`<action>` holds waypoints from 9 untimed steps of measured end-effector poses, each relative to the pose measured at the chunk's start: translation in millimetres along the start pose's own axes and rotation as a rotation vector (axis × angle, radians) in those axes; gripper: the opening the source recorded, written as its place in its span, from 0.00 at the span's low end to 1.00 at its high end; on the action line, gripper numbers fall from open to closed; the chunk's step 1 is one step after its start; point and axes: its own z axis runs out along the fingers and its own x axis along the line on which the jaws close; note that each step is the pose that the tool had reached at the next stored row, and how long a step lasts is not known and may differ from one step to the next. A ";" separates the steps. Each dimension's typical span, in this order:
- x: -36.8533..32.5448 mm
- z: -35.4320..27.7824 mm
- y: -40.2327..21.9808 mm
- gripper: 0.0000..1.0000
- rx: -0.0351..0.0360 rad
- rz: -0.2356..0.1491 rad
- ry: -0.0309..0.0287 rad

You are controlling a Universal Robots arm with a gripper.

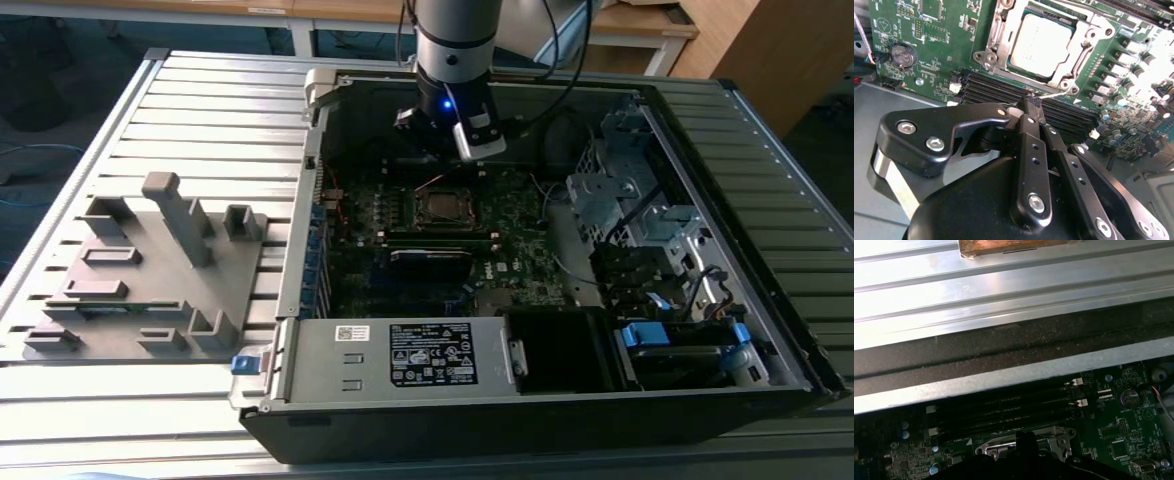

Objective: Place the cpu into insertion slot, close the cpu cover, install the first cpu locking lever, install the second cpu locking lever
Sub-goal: 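Install the first cpu locking lever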

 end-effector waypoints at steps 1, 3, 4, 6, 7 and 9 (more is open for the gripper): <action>0.0 0.0 0.0 0.11 0.0001 0.005 -0.0007; 0.0 0.0 0.0 0.11 0.0002 0.010 -0.0015; 0.0 0.0 0.0 0.11 0.0002 0.010 -0.0015; 0.0 0.0 0.0 0.11 0.0003 0.010 -0.0016; 0.0 0.0 0.0 0.11 0.0002 0.010 -0.0016; 0.0 0.1 0.0 0.11 0.0003 0.011 -0.0019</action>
